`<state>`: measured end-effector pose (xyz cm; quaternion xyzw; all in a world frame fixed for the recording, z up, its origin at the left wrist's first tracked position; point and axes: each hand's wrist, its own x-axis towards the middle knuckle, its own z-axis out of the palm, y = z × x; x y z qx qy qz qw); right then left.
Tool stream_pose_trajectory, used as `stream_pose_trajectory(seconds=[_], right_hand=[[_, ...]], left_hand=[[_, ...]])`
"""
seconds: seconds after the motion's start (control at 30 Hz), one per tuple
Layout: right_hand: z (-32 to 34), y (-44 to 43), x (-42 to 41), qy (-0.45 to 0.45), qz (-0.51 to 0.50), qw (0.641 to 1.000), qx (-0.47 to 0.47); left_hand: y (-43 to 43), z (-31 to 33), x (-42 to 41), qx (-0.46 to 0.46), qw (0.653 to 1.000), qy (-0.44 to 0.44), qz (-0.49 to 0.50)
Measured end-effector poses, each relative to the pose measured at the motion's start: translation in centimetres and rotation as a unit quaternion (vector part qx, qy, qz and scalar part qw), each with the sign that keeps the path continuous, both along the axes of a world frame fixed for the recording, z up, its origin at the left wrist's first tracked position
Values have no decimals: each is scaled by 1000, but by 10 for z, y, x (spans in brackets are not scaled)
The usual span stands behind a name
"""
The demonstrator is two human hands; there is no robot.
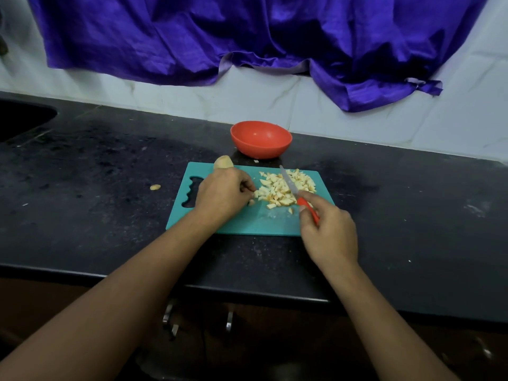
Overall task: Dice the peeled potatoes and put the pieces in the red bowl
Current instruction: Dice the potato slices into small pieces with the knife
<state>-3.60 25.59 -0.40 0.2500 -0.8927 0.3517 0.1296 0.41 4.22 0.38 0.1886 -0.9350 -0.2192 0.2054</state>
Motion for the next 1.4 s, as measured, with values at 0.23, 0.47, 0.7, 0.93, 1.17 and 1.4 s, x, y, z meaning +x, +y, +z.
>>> stream_pose_trajectory(seconds=[0.23,0.47,0.7,0.93,1.17,1.4], right_hand=[[-2,-2,0,13,1,1000,8],[-2,-2,1,16,6,1000,21],[-3,-4,1,22,0,999,43],[-3,-5,2,25,-3,999,46],[-3,-5,2,28,-2,999,44],[-3,-5,2,26,-7,999,40]], left_hand=[[-3,1,-34,74,995,53,-32],[-12,13,-55,10,996,-62,-68],[-13,30,-66,94,979,-166,-66],[-11,37,-73,117,966,-216,-84],[-8,30,-69,91,978,-158,-99],[-10,34,-71,102,958,-229,-136]])
